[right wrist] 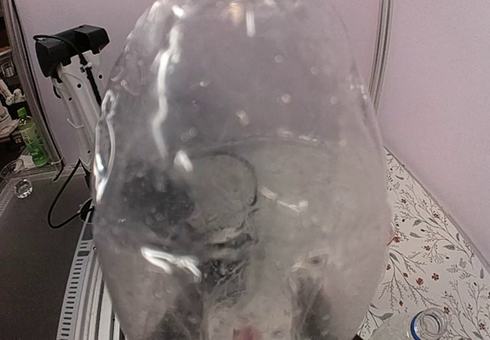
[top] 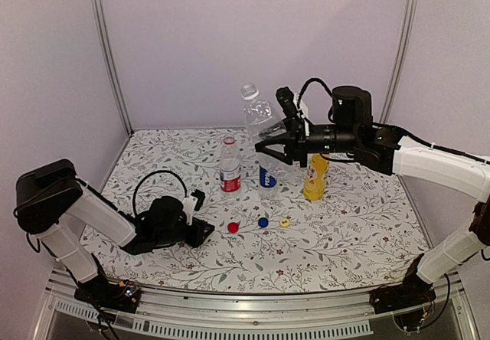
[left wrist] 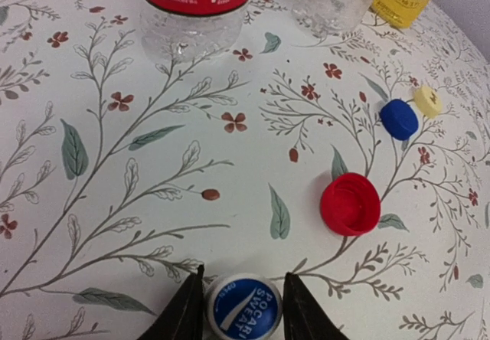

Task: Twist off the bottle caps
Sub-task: Place the bottle cap at the center of the board, then pass from the right arm to the left

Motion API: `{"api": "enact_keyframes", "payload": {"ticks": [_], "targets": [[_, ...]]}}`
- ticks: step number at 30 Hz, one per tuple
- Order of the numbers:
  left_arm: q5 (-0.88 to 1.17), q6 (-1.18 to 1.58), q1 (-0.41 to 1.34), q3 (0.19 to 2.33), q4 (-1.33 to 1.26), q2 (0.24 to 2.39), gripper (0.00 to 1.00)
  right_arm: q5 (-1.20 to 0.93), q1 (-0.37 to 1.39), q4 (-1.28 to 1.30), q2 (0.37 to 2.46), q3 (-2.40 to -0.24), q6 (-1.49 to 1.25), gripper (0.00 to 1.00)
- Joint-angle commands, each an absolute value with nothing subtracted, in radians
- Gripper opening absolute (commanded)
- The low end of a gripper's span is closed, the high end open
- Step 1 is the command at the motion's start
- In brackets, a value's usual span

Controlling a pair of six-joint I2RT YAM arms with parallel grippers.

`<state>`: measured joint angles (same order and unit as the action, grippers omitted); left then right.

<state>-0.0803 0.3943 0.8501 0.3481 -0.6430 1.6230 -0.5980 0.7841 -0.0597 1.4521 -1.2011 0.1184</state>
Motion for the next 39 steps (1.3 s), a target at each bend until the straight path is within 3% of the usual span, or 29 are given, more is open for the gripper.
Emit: {"api": "enact_keyframes", "payload": {"ticks": [1,5,14,18,25,34,39], "targets": [[-0.075,0.4,0.869,0.37,-0.674,1.646,0.35,-0.581,0.777,-0.053,1.417,-1.19,0.112,0.37],[-0.077,0.4,0.871,0.362,-0.666,1.632,0.42,-0.581,0.778,-0.051,1.414,-1.184,0.11,0.37],[-0.088,0.42,0.874,0.356,-0.554,1.367,0.85,-0.58,0.778,-0.057,1.419,-1.16,0.106,0.37],[-0.058,0.435,0.877,0.391,-0.484,1.187,0.94,-0.576,0.778,-0.053,1.418,-1.147,0.107,0.38],[0.059,0.382,0.877,0.628,-0.281,1.031,0.94,-0.606,0.778,-0.043,1.444,-1.152,0.113,0.38],[0.206,0.317,0.877,0.943,-0.154,1.111,0.94,-0.639,0.795,-0.046,1.481,-1.169,0.114,0.38],[0.255,0.265,0.877,1.077,-0.115,1.197,0.89,-0.657,0.816,-0.034,1.509,-1.195,0.122,0.38]]}}
